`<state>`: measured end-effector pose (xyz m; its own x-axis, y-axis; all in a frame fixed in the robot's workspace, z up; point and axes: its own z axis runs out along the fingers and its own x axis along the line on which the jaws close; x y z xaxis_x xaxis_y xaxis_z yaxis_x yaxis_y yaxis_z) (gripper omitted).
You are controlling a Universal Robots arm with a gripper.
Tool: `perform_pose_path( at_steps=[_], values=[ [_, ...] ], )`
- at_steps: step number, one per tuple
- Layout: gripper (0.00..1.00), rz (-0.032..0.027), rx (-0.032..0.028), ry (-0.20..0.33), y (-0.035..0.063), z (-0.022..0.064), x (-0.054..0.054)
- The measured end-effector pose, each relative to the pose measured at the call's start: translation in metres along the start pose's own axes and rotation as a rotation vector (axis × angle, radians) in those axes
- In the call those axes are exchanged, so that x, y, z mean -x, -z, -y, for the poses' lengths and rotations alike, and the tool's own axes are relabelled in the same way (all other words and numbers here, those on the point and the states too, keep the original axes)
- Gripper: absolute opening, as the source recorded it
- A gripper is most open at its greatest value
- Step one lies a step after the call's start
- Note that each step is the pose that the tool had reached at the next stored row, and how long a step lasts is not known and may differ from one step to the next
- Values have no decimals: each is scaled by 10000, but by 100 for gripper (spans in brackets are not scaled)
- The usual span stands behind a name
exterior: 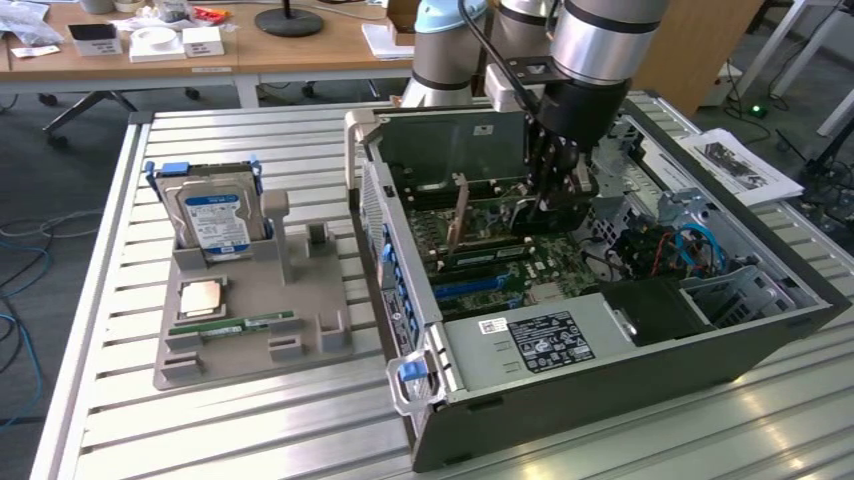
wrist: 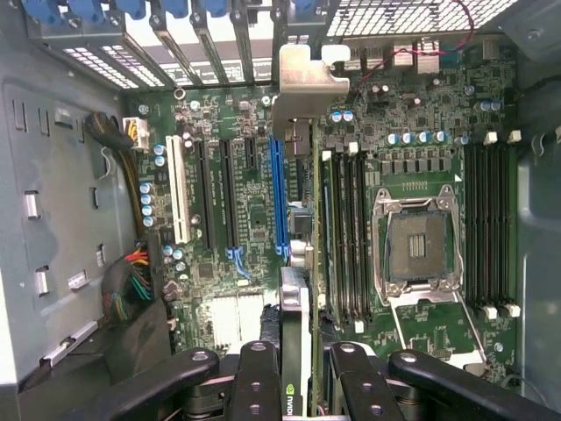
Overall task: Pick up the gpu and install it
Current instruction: 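Insert the gpu into the slot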
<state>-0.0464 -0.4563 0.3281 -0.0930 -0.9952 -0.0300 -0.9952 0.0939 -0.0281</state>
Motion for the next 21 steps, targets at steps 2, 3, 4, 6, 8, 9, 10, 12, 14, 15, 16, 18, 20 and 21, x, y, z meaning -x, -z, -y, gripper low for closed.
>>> perform_pose_path(
  at_steps=[2, 3, 4, 6, 8, 9, 10, 12, 14, 15, 16, 18, 20, 21],
  values=[
    [27, 1, -1, -2, -18, -8, -1],
    [27, -1, -1, 0, -28, -9, -1],
    [27, 0, -1, 0, -39, -12, -2],
    [27, 0, 0, 1, -58, -15, -2],
    [27, -3, 0, 1, -65, -17, -3],
    [27, -3, 0, 0, -65, -17, -3],
    [27, -1, 0, 0, -66, -17, -3],
    [27, -1, 0, 0, -66, -17, -3],
    [27, 0, -1, 0, -73, -17, -3],
    [27, -1, 0, 1, -75, -17, -3],
    [27, -2, 0, 0, -77, -17, -3],
    [27, 0, -1, 0, -83, -17, -3],
    [27, 0, -1, 1, -89, -17, -3],
    [27, 0, 0, 1, -94, -18, -4]
  ],
)
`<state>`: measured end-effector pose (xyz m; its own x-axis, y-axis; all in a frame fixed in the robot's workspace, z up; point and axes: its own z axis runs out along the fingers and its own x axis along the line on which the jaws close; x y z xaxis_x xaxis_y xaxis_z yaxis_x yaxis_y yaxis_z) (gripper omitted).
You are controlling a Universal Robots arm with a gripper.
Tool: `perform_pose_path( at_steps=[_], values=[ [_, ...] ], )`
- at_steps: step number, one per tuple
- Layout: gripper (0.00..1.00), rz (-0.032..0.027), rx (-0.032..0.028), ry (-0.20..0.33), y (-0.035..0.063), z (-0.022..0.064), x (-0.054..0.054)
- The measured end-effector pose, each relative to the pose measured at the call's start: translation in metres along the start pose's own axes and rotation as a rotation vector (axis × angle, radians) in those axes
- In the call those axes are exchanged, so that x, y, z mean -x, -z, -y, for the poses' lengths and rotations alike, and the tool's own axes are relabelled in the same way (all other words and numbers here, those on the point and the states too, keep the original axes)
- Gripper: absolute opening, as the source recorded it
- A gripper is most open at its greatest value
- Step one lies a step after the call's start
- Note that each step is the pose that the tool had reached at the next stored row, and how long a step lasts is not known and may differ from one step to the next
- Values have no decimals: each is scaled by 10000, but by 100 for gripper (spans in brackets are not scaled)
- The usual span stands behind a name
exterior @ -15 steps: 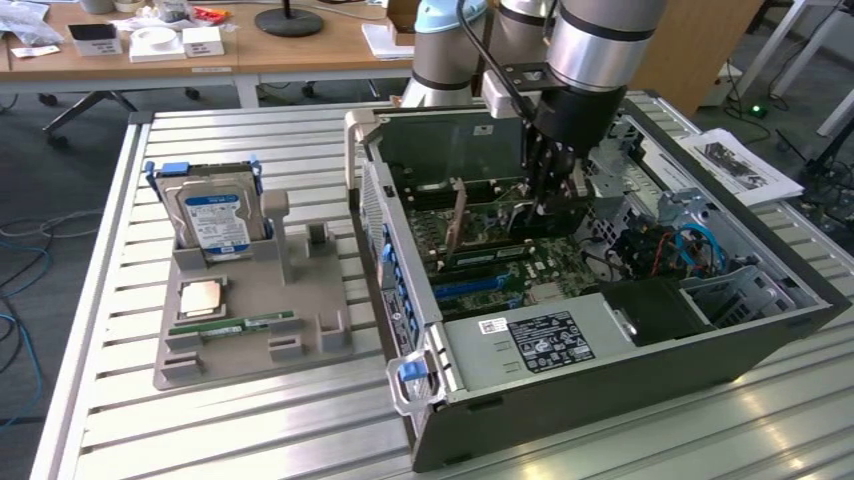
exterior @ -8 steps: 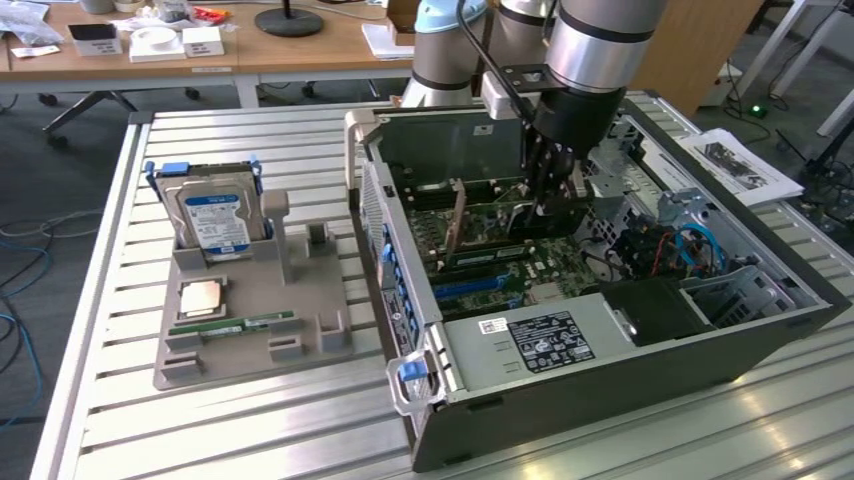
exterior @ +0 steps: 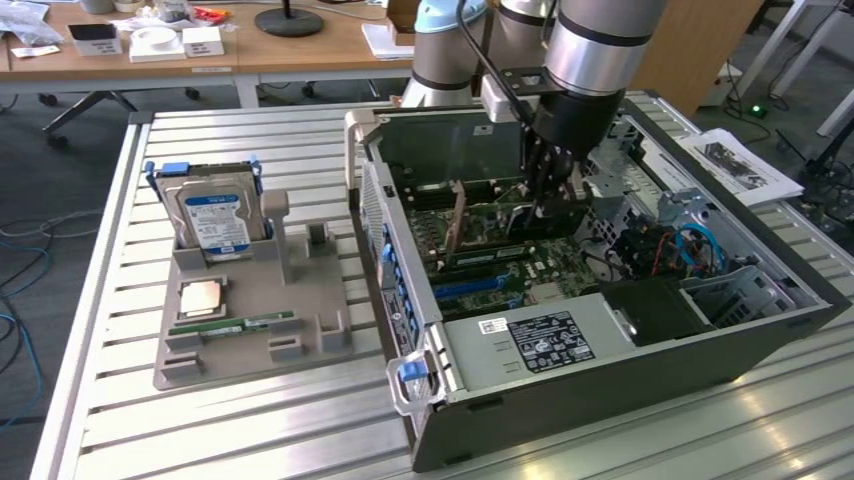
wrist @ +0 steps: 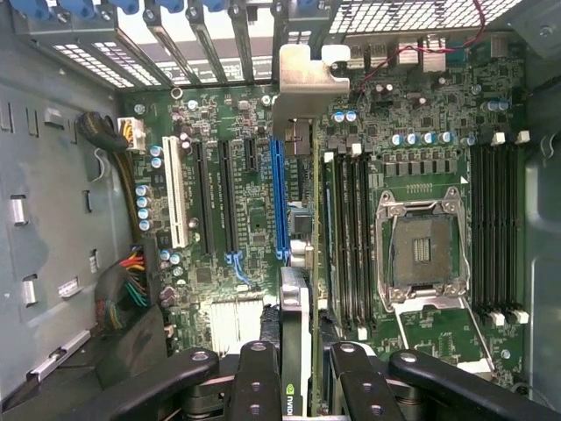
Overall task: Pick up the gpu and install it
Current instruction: 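Insert the gpu into the slot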
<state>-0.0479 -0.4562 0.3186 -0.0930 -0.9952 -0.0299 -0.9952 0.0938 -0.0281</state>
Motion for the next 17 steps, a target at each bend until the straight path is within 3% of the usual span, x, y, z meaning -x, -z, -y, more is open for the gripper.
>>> perform_pose_path(
  at_steps=[17],
  values=[
    [27, -3, 0, 0, -35, -1, -1]
  ],
)
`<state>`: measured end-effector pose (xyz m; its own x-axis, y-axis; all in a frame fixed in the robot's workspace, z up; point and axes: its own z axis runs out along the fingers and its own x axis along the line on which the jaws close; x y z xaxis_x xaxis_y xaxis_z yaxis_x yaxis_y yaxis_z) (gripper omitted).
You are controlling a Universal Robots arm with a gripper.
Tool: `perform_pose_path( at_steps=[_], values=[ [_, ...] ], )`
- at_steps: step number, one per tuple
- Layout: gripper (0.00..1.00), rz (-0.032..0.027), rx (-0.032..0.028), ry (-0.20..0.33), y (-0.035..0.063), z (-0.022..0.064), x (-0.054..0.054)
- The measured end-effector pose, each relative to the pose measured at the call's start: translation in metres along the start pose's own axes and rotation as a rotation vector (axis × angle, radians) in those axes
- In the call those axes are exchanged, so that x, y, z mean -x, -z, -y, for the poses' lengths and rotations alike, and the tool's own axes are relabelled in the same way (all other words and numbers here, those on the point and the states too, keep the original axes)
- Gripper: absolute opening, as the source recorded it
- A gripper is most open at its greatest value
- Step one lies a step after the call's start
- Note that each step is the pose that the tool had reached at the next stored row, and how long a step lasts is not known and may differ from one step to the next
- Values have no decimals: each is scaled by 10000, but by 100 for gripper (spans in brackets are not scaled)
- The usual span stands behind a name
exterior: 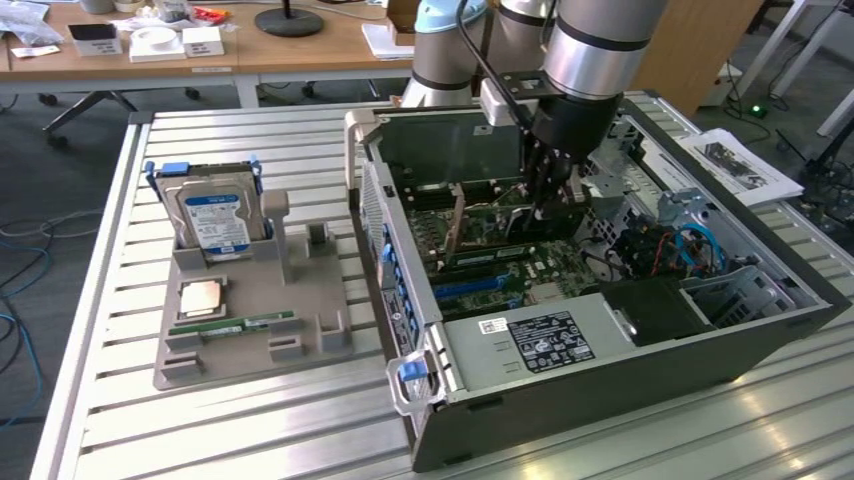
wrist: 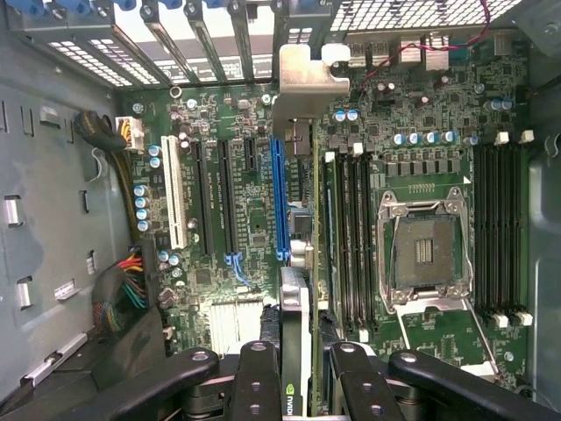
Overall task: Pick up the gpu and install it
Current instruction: 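Insert the gpu into the slot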
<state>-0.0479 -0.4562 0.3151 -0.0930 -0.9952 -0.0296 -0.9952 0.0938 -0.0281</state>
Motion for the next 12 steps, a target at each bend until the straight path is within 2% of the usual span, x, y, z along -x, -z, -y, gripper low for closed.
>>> perform_pose_path(
  at_steps=[8, 12],
  values=[
    [27, 0, -3, 0, -12, 0, 0],
    [27, -77, -7, 2, -61, -2, -1]
  ],
)
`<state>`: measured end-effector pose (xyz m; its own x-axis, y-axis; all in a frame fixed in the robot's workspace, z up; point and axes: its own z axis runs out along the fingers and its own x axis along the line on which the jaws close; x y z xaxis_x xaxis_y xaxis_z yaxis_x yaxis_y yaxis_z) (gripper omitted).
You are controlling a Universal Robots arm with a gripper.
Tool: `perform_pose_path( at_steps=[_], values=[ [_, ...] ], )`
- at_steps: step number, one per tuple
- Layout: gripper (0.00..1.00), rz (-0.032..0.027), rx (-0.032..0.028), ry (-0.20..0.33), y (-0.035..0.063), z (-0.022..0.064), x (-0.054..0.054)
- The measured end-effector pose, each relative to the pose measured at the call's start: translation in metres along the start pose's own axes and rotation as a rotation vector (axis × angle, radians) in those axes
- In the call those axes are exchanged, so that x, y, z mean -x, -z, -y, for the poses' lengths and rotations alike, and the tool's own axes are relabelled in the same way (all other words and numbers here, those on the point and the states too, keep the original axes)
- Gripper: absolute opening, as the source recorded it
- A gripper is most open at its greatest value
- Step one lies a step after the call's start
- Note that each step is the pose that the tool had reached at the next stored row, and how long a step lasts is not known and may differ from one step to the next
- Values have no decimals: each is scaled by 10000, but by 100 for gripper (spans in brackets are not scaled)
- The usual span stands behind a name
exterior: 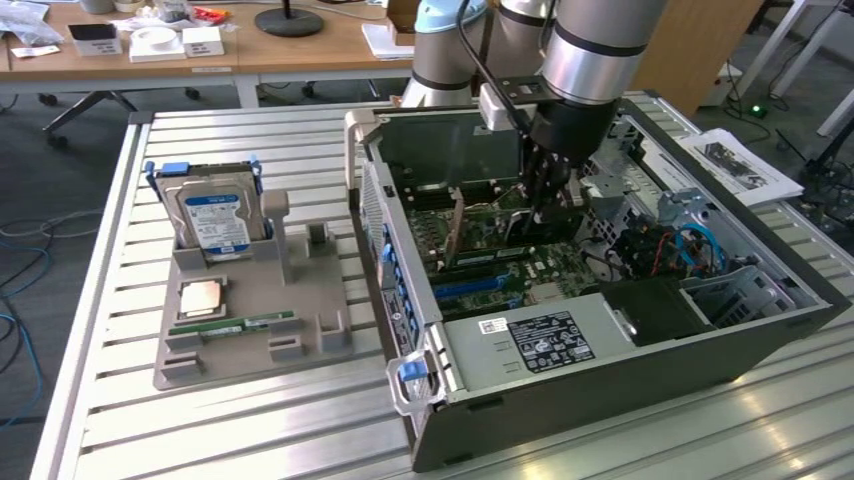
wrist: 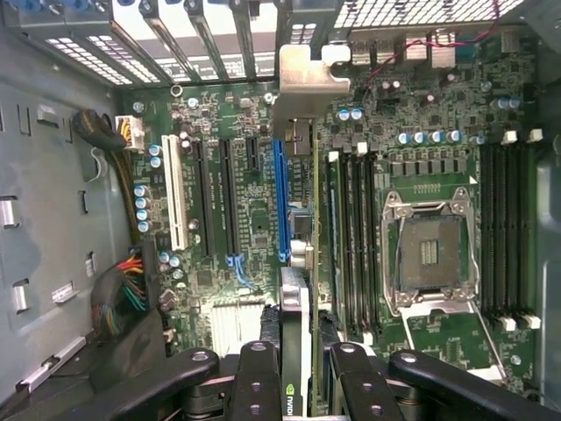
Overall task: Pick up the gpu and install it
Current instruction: 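Insert the gpu into the slot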
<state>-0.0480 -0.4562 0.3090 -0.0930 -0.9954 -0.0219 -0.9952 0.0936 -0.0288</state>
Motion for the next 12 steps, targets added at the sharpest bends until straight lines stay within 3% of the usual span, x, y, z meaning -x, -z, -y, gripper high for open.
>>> perform_pose_path(
  at_steps=[7, 12],
  values=[
    [27, -133, 11, 4, -89, -3, -2],
    [27, -140, 10, 4, -91, -3, -2]
  ],
)
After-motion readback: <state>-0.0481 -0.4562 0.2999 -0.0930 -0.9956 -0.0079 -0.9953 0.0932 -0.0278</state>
